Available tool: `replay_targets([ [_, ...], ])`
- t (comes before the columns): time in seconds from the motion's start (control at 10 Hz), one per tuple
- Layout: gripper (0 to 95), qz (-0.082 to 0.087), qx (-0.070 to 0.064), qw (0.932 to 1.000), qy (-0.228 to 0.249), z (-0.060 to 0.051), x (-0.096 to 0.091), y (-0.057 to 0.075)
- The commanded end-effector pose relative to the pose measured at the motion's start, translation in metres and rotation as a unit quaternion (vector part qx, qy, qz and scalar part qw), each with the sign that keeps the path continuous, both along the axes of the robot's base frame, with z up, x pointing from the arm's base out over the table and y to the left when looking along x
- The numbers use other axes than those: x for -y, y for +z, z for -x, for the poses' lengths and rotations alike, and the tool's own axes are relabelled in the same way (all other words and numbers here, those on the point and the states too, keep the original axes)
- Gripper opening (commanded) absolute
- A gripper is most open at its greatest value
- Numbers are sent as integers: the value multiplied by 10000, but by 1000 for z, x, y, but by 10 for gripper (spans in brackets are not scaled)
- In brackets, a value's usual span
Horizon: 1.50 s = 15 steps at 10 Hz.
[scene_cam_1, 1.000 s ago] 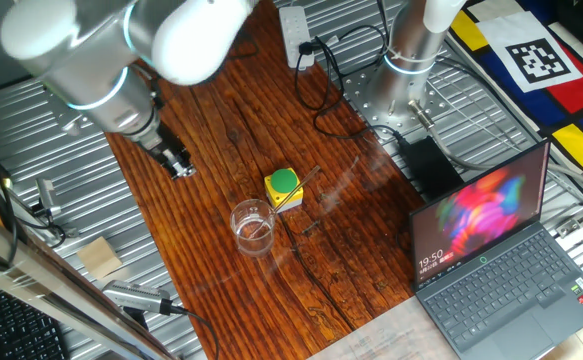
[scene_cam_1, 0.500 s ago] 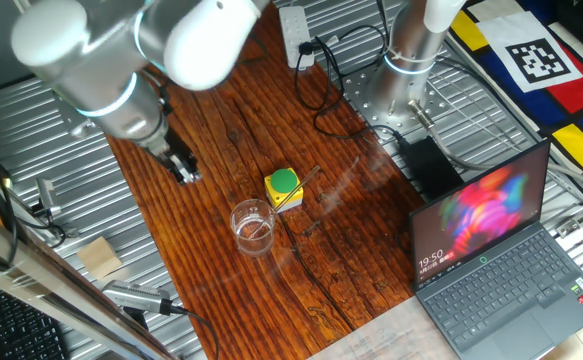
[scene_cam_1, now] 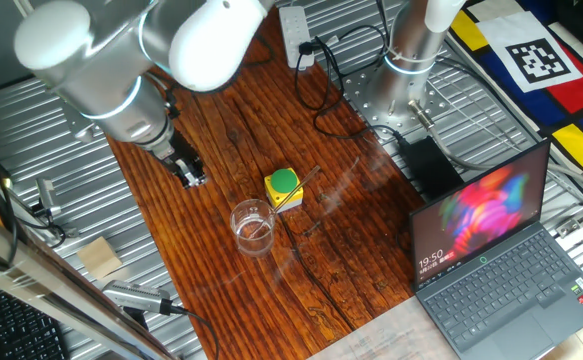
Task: Stir the beaker with a glass rod
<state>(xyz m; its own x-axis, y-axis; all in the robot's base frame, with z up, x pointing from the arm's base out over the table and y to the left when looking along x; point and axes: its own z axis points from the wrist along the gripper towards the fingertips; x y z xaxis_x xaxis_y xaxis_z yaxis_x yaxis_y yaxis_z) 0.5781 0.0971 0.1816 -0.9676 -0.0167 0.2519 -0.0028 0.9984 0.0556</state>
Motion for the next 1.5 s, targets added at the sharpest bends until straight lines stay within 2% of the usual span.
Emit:
replay_targets([
  [0.1,0,-31,176,9996,196,0,0,0],
  [0.3,0,-88,35,9991,405,0,0,0],
  [0.4,0,-86,69,9994,334,0,0,0],
  [0.5,0,-141,91,9990,407,0,0,0],
  [0.6,0,-246,100,9991,325,0,0,0],
  [0.7,0,-271,90,9994,207,0,0,0],
  [1.5,0,-251,-5,9996,162,0,0,0],
])
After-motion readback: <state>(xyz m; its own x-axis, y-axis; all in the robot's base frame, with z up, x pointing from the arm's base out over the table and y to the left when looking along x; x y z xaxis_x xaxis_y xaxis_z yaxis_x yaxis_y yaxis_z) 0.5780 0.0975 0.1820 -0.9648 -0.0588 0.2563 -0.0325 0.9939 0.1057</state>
